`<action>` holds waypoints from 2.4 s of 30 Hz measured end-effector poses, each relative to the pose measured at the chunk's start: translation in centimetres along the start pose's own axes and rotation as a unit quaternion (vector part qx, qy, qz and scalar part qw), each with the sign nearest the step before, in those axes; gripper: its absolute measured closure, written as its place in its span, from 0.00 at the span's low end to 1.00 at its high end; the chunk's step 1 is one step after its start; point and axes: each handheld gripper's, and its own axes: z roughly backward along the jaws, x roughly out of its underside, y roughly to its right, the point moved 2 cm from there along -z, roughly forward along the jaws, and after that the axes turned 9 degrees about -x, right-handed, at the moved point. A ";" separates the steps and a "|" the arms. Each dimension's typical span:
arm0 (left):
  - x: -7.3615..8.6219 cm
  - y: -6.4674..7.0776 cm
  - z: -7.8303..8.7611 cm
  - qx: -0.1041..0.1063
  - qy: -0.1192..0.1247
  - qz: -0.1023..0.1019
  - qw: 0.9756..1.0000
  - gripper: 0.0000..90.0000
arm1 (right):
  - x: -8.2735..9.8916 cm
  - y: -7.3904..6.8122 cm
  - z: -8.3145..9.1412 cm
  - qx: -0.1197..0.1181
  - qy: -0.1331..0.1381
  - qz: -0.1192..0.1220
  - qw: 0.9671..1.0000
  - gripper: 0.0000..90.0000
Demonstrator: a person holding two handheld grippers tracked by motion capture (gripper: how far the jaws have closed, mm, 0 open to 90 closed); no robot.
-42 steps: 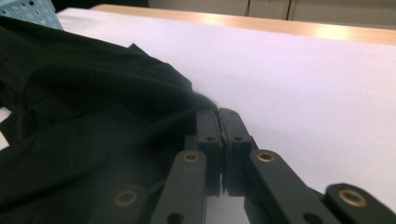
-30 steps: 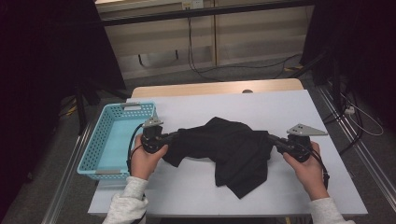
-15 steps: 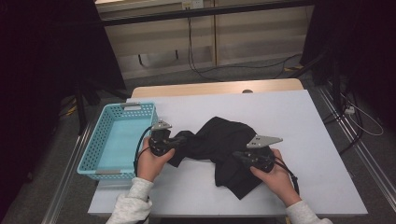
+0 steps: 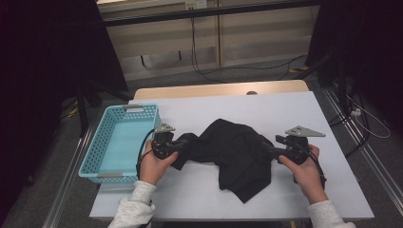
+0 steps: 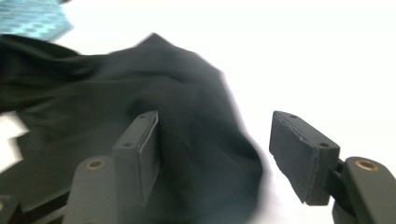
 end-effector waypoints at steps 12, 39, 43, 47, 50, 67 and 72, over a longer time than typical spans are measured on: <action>0.1 0.1 -0.2 0.006 -0.007 0.004 1.000 0.97 | 2.0 0.3 -3.3 0.011 -0.077 -0.005 0.997 0.37; -0.1 0.3 0.1 0.003 0.017 -0.008 1.000 0.78 | 1.9 -11.2 -5.5 -0.150 -0.086 0.138 0.975 0.96; -0.4 0.2 0.0 -0.004 0.037 0.006 0.999 0.53 | 2.4 -11.8 -5.8 -0.163 -0.095 0.148 0.971 0.96; -1.0 0.3 -0.2 0.003 0.057 0.028 0.998 0.34 | 3.3 -12.7 -6.1 -0.189 -0.108 0.168 0.961 0.95; -1.2 0.6 -0.3 0.009 0.055 0.026 0.998 0.31 | 3.6 -13.3 -6.2 -0.204 -0.108 0.169 0.958 0.95; -0.3 6.1 -4.8 0.072 -0.016 -0.025 0.997 0.64 | 4.3 -15.1 -5.8 -0.214 -0.116 0.196 0.950 0.65; -0.1 5.6 -5.3 0.075 -0.050 -0.030 0.995 0.96 | 3.1 -13.6 -4.0 -0.189 -0.090 0.182 0.961 0.46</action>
